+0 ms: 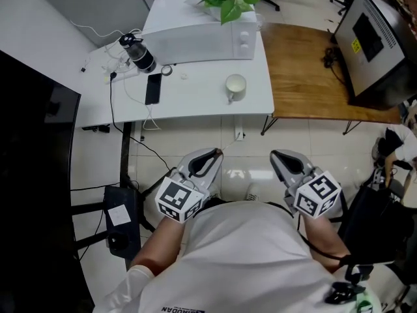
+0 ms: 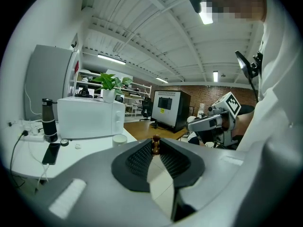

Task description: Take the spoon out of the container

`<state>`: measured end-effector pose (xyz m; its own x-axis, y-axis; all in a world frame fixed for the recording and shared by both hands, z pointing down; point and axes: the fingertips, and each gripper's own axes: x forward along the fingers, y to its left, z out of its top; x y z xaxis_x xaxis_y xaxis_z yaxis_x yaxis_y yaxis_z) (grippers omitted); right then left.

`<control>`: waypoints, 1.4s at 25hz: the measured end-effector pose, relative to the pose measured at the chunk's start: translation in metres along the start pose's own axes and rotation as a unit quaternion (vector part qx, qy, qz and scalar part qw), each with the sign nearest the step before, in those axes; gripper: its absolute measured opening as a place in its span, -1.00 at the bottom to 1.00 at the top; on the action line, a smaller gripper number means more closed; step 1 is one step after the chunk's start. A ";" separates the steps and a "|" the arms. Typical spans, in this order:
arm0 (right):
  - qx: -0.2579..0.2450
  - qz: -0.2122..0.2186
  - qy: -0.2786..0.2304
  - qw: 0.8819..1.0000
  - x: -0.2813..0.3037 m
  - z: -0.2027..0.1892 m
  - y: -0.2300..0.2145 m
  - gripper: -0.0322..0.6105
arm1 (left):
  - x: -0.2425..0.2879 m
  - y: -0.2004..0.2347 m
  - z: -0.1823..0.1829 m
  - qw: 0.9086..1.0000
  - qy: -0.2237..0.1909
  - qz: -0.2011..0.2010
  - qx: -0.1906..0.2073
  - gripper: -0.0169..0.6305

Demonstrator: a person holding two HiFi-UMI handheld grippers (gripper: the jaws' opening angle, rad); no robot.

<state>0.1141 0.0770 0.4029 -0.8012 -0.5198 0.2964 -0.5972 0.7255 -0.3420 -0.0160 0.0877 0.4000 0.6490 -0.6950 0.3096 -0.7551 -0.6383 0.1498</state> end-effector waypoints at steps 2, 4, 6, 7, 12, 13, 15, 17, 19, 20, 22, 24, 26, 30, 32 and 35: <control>0.000 -0.007 -0.003 1.000 0.006 0.001 0.007 -0.88 | -0.006 0.006 0.002 1.000 0.001 -0.007 0.004 -0.78; 0.001 -0.013 -0.005 1.000 0.011 0.001 0.013 -0.88 | -0.011 0.014 0.000 1.000 0.005 -0.010 0.010 -0.78; 0.000 -0.018 -0.002 1.000 0.014 -0.002 0.018 -0.88 | -0.015 0.020 -0.003 1.000 0.012 -0.010 0.012 -0.78; 0.000 -0.021 0.000 1.000 0.015 -0.004 0.020 -0.88 | -0.017 0.022 -0.005 1.000 0.014 -0.012 0.011 -0.78; 0.012 -0.031 0.007 0.999 0.020 -0.013 0.029 -0.88 | -0.027 0.022 -0.014 0.999 0.021 -0.028 0.014 -0.78; 0.014 -0.032 0.008 0.999 0.020 -0.014 0.030 -0.88 | -0.027 0.022 -0.015 0.999 0.024 -0.029 0.015 -0.78; 0.021 -0.033 0.008 0.999 0.022 -0.016 0.030 -0.88 | -0.026 0.023 -0.018 0.999 0.028 -0.031 0.014 -0.78; 0.029 -0.036 0.007 0.999 0.021 -0.018 0.031 -0.88 | -0.026 0.022 -0.020 0.999 0.027 -0.037 0.014 -0.78; 0.028 -0.040 0.010 0.999 0.021 -0.022 0.032 -0.88 | -0.027 0.020 -0.018 0.999 0.023 -0.041 0.016 -0.78; 0.027 -0.042 0.011 0.999 0.021 -0.023 0.032 -0.88 | -0.028 0.020 -0.018 0.999 0.022 -0.043 0.017 -0.78; 0.025 -0.044 0.012 0.999 0.021 -0.025 0.033 -0.88 | -0.028 0.020 -0.018 0.999 0.021 -0.043 0.017 -0.78; 0.025 -0.043 0.010 0.999 0.022 -0.023 0.033 -0.88 | -0.028 0.021 -0.017 0.999 0.020 -0.042 0.015 -0.78; 0.023 -0.042 0.011 0.999 0.023 -0.021 0.034 -0.88 | -0.027 0.021 -0.015 0.999 0.019 -0.043 0.015 -0.78; 0.016 -0.042 0.012 0.999 0.025 -0.018 0.033 -0.88 | -0.026 0.021 -0.014 0.999 0.018 -0.044 0.015 -0.78; 0.016 -0.041 0.012 0.999 0.026 -0.019 0.033 -0.88 | -0.025 0.022 -0.014 0.999 0.019 -0.044 0.014 -0.78; 0.017 -0.040 0.014 0.999 0.027 -0.018 0.032 -0.88 | -0.025 0.022 -0.013 0.999 0.018 -0.044 0.014 -0.78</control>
<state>0.0738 0.0940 0.4165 -0.7499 -0.5627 0.3479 -0.6605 0.6667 -0.3454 -0.0502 0.0950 0.4081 0.7083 -0.6241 0.3299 -0.6924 -0.7053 0.1522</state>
